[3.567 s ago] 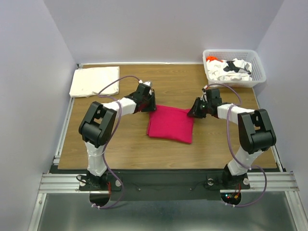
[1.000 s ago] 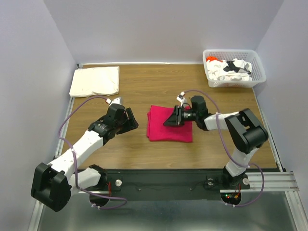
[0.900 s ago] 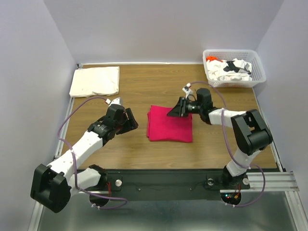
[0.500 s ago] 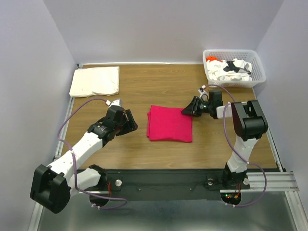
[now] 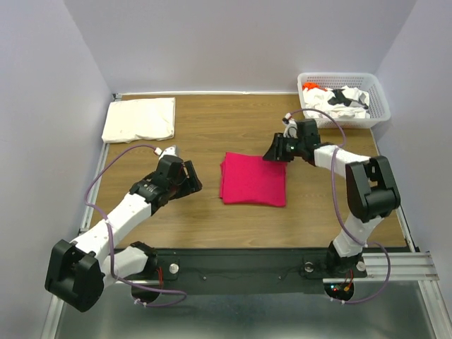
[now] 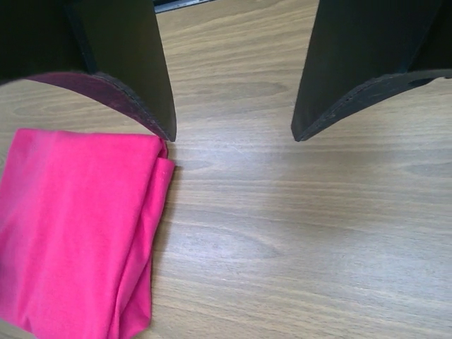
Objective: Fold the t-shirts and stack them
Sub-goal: Fold the tshirt, then neatly place the folded tshirt to the corner
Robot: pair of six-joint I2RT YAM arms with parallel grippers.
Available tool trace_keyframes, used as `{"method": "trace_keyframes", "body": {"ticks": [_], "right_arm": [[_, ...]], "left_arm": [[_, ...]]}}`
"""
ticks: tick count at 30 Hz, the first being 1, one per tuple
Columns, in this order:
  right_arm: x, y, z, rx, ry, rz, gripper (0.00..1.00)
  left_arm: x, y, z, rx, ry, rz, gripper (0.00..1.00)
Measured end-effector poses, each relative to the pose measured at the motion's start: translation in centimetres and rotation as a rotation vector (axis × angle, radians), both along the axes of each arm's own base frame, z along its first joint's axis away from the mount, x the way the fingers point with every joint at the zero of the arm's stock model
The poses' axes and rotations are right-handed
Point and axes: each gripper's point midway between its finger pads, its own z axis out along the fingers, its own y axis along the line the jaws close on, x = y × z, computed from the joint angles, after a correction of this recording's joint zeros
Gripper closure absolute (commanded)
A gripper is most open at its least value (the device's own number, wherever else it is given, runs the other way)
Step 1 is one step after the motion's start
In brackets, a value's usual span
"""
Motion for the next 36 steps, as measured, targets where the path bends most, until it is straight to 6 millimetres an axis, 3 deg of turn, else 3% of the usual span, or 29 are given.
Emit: {"method": "trace_keyframes", "body": {"ticks": [3, 5, 8, 12, 16, 22, 26, 29, 32, 33, 36], "right_arm": [[-1.4, 2.4, 2.2, -0.088, -0.061, 0.042, 0.38], [-3.7, 5.8, 4.0, -0.143, -0.115, 0.115, 0.34], [-6.6, 10.0, 4.8, -0.228, -0.16, 0.199, 0.31], [-10.4, 14.6, 4.1, -0.35, -0.191, 0.301, 0.31], [-12.3, 17.5, 1.9, -0.499, -0.205, 0.342, 0.31], [-13.4, 17.8, -3.2, -0.725, -0.177, 0.358, 0.31], [-12.9, 17.6, -3.5, -0.806, -0.209, 0.321, 0.36], [-13.0, 17.2, -3.6, -0.84, -0.215, 0.304, 0.47], [-12.8, 16.7, -3.7, -0.866, -0.22, 0.278, 0.63], [-12.6, 16.5, -3.7, -0.875, -0.222, 0.269, 0.73], [-12.4, 15.7, -3.9, -0.909, -0.232, 0.249, 0.86]], "left_arm": [[0.5, 0.4, -0.6, 0.016, 0.008, 0.016, 0.11], [0.9, 0.8, -1.5, 0.037, 0.029, 0.028, 0.11], [1.3, 1.6, -2.9, 0.067, 0.068, 0.05, 0.06], [2.0, 3.5, -3.9, 0.09, 0.099, 0.103, 0.05], [2.8, 5.2, -4.0, 0.086, 0.102, 0.155, 0.05], [3.4, 5.8, -3.8, 0.071, 0.09, 0.167, 0.06], [3.4, 5.9, -3.8, 0.079, 0.088, 0.161, 0.06], [3.4, 6.0, -3.8, 0.085, 0.086, 0.154, 0.05], [3.4, 6.0, -3.8, 0.087, 0.086, 0.149, 0.06], [3.4, 5.9, -3.8, 0.085, 0.085, 0.145, 0.05], [3.3, 5.4, -3.8, 0.067, 0.088, 0.126, 0.05]]}}
